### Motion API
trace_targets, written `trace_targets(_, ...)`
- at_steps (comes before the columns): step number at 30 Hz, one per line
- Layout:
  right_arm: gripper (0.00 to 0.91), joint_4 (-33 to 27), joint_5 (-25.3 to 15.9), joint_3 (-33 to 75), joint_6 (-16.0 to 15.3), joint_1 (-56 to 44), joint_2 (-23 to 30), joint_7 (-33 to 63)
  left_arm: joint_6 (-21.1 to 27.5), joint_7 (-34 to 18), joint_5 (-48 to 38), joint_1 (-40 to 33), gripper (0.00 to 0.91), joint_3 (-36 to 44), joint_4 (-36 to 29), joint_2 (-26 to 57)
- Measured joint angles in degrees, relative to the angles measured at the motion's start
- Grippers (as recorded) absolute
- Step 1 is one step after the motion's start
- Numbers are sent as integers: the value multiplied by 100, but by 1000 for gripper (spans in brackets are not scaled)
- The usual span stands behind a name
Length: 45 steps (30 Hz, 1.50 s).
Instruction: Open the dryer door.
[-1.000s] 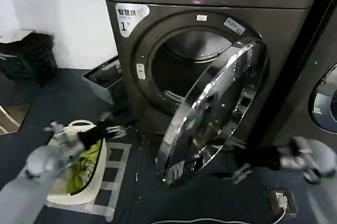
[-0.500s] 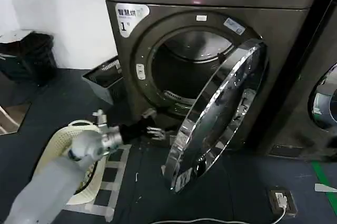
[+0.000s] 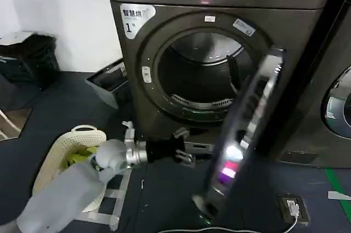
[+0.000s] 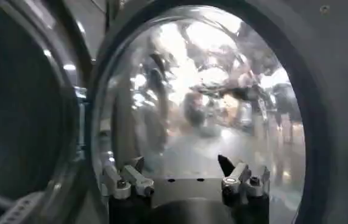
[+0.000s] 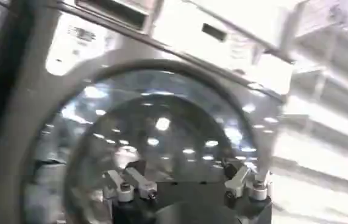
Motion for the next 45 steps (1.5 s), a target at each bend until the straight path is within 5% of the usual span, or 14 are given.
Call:
trace_targets(14,907,-276,191,1602,-857,-659,-294,1061,-30,-458,50,-790,907,1014,406,-852)
trace_targets(25,907,-781,168,2617,-759,-991,-581,1588,-77,-769,166,-1307,907,1456,1387,-2047)
trace_targets(35,907,-761,148,2645,-364,-986,-514,1194,-286,-1174,484,-1432,907,1489,2256,-3147)
trace_targets(45,907,-815,158,2693,-293,-1036,-534,1189,-458,-1611,563,-1425,907,1311,2770,-3795)
